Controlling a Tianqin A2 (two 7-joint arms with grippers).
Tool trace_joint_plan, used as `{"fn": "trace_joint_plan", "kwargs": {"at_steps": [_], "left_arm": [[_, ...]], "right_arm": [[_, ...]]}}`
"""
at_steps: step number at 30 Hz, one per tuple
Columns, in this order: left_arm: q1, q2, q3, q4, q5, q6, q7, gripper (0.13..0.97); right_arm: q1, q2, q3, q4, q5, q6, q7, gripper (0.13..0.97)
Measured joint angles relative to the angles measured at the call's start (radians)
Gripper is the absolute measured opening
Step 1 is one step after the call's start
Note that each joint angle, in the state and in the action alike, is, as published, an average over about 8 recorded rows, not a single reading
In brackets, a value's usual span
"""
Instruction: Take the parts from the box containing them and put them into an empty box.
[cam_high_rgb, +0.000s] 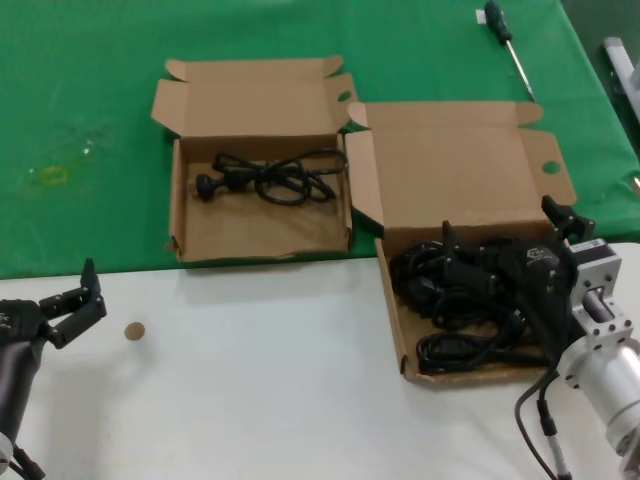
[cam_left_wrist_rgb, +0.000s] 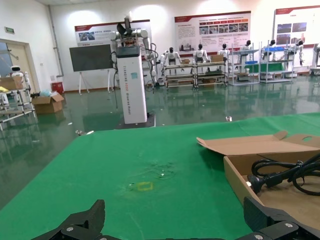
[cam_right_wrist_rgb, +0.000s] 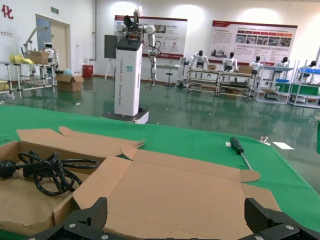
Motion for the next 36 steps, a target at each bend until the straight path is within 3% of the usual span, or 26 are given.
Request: {"fn": "trace_joint_plan", "kwargs": {"at_steps": [36], "left_arm": [[0.000,0.000,0.000,0.000,0.000,0.000,0.000,0.966]], "right_arm": [[0.000,0.000,0.000,0.000,0.000,0.000,0.000,0.966]]}}
